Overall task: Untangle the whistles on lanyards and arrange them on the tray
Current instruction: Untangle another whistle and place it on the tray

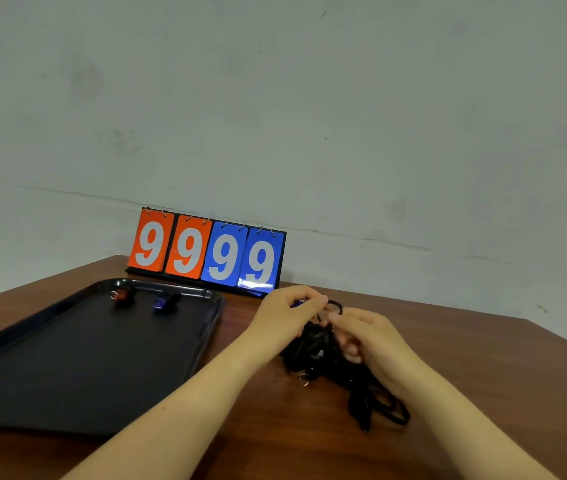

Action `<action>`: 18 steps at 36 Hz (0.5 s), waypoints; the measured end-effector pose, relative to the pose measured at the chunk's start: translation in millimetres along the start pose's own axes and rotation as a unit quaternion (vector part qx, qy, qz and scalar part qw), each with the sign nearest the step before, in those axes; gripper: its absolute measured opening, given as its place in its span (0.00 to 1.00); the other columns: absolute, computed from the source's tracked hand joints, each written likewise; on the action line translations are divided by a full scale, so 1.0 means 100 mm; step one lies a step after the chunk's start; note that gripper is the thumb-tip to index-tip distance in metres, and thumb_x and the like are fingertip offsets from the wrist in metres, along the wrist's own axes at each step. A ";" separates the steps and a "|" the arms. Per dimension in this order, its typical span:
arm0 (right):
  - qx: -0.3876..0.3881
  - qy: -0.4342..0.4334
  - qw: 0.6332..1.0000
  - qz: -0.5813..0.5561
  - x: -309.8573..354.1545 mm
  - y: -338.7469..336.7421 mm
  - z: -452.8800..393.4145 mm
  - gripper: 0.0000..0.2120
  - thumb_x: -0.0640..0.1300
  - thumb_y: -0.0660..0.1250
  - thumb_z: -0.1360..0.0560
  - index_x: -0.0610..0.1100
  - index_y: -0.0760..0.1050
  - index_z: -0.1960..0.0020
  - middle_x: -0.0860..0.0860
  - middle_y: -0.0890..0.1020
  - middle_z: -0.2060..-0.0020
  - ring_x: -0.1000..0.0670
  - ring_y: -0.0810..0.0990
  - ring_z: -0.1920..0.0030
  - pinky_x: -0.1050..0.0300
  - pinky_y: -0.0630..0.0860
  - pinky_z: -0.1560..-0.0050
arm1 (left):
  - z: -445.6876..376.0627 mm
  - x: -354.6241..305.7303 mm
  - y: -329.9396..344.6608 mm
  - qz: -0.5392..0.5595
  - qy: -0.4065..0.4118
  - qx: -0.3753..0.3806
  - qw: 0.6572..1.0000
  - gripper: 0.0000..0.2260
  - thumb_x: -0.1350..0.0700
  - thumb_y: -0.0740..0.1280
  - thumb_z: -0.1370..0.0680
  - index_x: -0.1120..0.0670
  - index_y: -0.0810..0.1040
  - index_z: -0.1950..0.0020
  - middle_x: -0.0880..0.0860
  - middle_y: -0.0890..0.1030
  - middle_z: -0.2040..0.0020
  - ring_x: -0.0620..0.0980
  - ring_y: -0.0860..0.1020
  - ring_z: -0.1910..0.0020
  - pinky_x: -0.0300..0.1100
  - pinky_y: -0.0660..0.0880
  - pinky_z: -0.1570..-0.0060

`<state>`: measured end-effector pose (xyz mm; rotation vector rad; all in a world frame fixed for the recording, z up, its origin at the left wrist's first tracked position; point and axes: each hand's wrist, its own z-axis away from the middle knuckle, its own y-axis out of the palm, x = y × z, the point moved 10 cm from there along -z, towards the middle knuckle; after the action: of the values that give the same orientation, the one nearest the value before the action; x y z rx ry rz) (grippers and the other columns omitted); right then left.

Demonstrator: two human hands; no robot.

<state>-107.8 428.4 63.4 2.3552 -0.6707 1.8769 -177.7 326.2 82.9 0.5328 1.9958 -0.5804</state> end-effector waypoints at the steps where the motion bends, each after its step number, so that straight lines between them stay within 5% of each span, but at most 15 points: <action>1: -0.004 0.005 0.999 -0.054 -0.03 -0.03 -0.03 0.10 0.42 0.63 0.22 0.39 0.77 0.59 0.51 0.70 0.74 0.54 0.64 0.75 0.62 0.59 0.74 | 0.00 0.00 -0.01 0.000 -0.002 -0.002 1.000 0.05 0.54 0.66 0.21 0.50 0.81 0.54 0.41 0.77 0.71 0.38 0.70 0.76 0.29 0.66 0.74; 5: -0.129 0.025 0.969 -0.208 -0.16 -0.48 -0.11 0.10 0.40 0.60 0.21 0.40 0.72 0.61 0.50 0.69 0.73 0.54 0.64 0.76 0.63 0.61 0.78 | -0.01 0.04 -0.10 -0.017 -0.019 -0.036 0.999 0.04 0.52 0.65 0.21 0.48 0.78 0.50 0.53 0.80 0.52 0.42 0.72 0.74 0.31 0.68 0.75; 10: -0.319 0.038 0.947 0.014 -0.15 -1.23 0.03 0.12 0.42 0.56 0.20 0.41 0.70 0.60 0.47 0.71 0.70 0.50 0.67 0.71 0.57 0.64 0.70 | -0.03 0.06 -0.23 -0.062 -0.043 -0.062 0.995 0.07 0.53 0.63 0.20 0.56 0.76 0.52 0.53 0.77 0.60 0.46 0.71 0.72 0.33 0.68 0.77; 13: -0.308 0.045 0.946 0.094 -0.11 -1.28 0.04 0.12 0.42 0.56 0.20 0.40 0.75 0.56 0.44 0.77 0.63 0.49 0.72 0.66 0.57 0.68 0.66 | -0.01 0.06 -0.21 -0.029 -0.068 -0.043 0.996 0.10 0.53 0.63 0.20 0.58 0.76 0.57 0.54 0.75 0.63 0.45 0.69 0.75 0.32 0.67 0.77; 15: -0.266 0.065 0.936 0.221 -0.11 -1.16 -0.01 0.12 0.41 0.57 0.20 0.40 0.77 0.44 0.43 0.80 0.48 0.47 0.77 0.52 0.53 0.74 0.53 | 0.01 0.06 -0.19 0.036 -0.092 -0.028 0.995 0.10 0.54 0.63 0.21 0.56 0.75 0.60 0.53 0.75 0.65 0.44 0.68 0.78 0.33 0.66 0.78; 18: -0.211 0.043 0.899 0.381 -0.04 -0.86 -0.04 0.25 0.41 0.59 0.23 0.42 0.64 0.26 0.46 0.70 0.31 0.46 0.66 0.30 0.49 0.66 0.33 | 0.04 0.00 -0.11 0.149 -0.111 0.022 0.982 0.09 0.57 0.62 0.21 0.58 0.73 0.62 0.53 0.73 0.68 0.44 0.65 0.81 0.33 0.61 0.81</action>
<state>-80.4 508.5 79.1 1.8377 -1.9716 1.7489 -181.2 314.9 83.0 0.7465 1.6570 -0.4754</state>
